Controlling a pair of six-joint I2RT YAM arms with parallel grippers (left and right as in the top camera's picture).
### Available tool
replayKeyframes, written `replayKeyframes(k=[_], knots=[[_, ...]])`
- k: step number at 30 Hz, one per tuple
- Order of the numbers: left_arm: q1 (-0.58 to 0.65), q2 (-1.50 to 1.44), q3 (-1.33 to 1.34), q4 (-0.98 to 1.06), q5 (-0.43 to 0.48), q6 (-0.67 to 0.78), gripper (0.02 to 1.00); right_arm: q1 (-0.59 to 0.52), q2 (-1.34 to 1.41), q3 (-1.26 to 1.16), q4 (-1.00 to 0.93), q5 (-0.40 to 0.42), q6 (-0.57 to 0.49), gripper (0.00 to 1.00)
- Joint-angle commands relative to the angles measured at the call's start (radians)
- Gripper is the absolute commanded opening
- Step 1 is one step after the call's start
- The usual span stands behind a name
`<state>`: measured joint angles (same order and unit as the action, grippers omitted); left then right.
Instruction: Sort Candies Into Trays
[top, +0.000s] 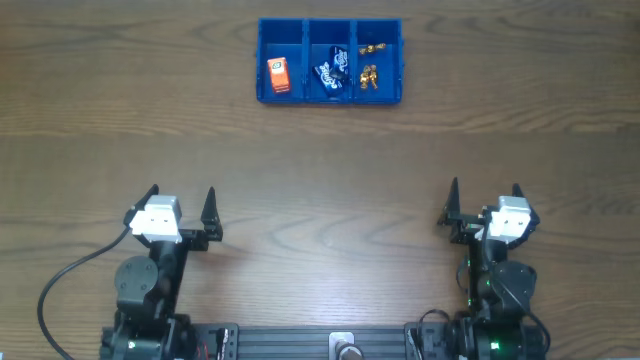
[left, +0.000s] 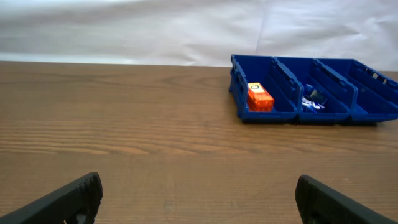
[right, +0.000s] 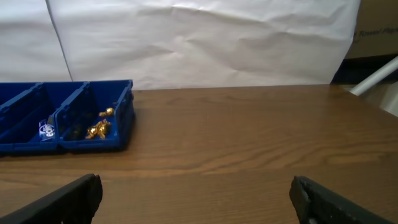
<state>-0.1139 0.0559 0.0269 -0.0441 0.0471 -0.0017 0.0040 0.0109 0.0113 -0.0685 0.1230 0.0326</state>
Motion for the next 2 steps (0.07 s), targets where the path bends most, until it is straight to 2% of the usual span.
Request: replayKeyframes(k=[1, 2], knots=[[0.003, -0.006, -0.021, -0.034, -0.005, 0.006, 0.998, -0.005, -0.006, -0.003, -0.005, -0.010, -0.015, 1.000], [0.003, -0.006, -0.021, -0.034, -0.005, 0.006, 0.996, -0.005, -0.006, -0.003, -0.005, -0.010, -0.015, 1.000]])
